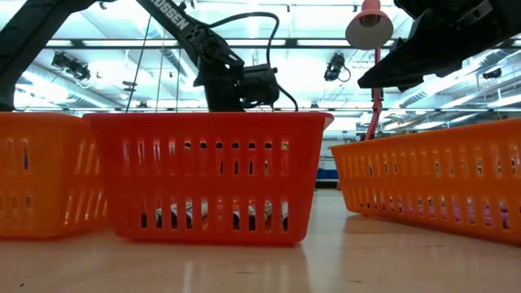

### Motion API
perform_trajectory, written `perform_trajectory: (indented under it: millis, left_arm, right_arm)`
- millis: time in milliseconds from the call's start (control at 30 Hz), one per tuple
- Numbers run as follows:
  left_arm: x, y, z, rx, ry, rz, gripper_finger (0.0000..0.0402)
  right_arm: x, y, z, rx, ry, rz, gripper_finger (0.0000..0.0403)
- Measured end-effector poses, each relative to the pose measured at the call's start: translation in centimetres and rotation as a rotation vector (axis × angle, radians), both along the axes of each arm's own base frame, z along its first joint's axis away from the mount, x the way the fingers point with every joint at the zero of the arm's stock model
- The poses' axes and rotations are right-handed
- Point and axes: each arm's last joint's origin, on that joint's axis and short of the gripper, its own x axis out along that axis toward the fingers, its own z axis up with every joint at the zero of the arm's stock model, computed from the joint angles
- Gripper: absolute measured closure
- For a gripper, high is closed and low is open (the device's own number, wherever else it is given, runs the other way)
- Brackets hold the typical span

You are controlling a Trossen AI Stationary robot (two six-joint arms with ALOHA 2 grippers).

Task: Sort crayons
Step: Put the black crayon into the red bin

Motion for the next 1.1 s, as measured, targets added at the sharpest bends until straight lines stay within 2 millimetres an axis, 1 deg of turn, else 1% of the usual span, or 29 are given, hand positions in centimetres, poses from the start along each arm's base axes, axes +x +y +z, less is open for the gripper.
perform_trajectory:
  millis: [300,467,667,900,1000,1100]
  left_arm:
    - [-0.6,-0.3,-0.1,-0.013,0.079,-0.036,0.0285]
    - [-0.3,-0.7,0.4,-0.009,0.095,-0.076,0.0285]
    - [0.3,-1.5,2.1,0.037,0.159,-0.187,0.0285]
    - [0.6,-1.9,4.2,0.050,0.230,-0.279,0.0285]
    - [0.9,-2.5,5.5,0.059,0.257,-0.352,0.0285]
    - [1.2,-3.5,6.3,0.073,0.267,-0.413,0.0285]
  right_arm:
    - [0.0,0.0,0.0,-0.001,0.001,0.000,0.0300]
    - [0.0,0.0,0.0,-0.002,0.002,0.000,0.0300]
    - [0.0,0.0,-0.1,-0.004,0.007,0.001,0.0300]
    - [0.0,0.0,-0.1,0.000,0.007,-0.001,0.0300]
    - [0.0,0.0,-0.1,0.003,0.007,0.000,0.0300]
    - [0.0,0.0,-0.1,0.005,0.008,0.006,0.0300]
